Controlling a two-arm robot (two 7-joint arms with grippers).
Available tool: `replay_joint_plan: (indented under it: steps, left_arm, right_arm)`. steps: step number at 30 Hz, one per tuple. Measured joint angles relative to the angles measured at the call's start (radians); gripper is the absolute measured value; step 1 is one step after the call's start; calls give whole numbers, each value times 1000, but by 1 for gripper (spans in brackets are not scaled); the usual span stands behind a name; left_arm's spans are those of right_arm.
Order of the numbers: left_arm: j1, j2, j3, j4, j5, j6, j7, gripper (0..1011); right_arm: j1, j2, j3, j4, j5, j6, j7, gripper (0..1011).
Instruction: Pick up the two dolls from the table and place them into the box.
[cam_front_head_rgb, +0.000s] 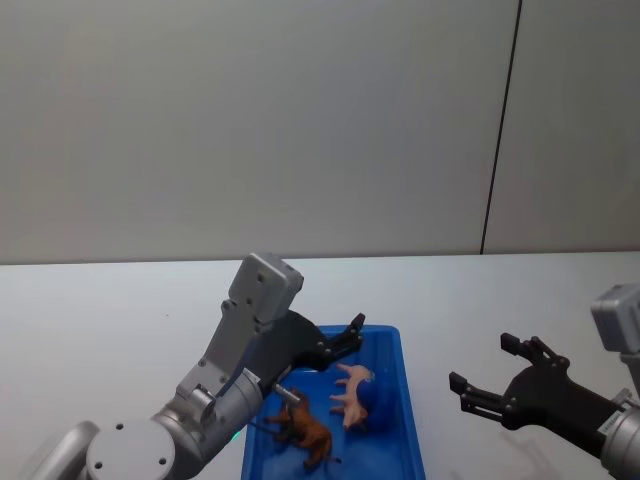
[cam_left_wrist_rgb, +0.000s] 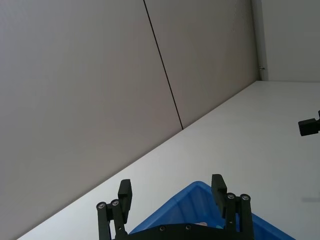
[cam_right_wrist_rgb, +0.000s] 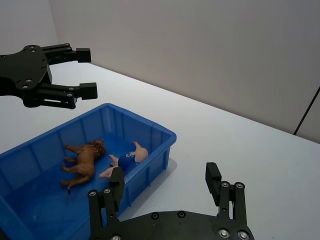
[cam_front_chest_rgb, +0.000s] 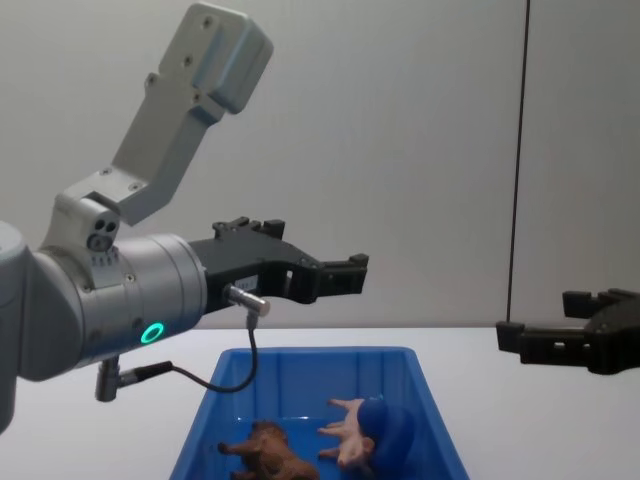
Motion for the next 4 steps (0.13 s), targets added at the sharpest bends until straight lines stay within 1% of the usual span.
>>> replay_joint_plan:
  steps: [4]
  left_arm:
    - [-3,-4,1,2,0,-4,-4,1002]
  right_arm:
    - [0,0,0,0,0,0,0,1001]
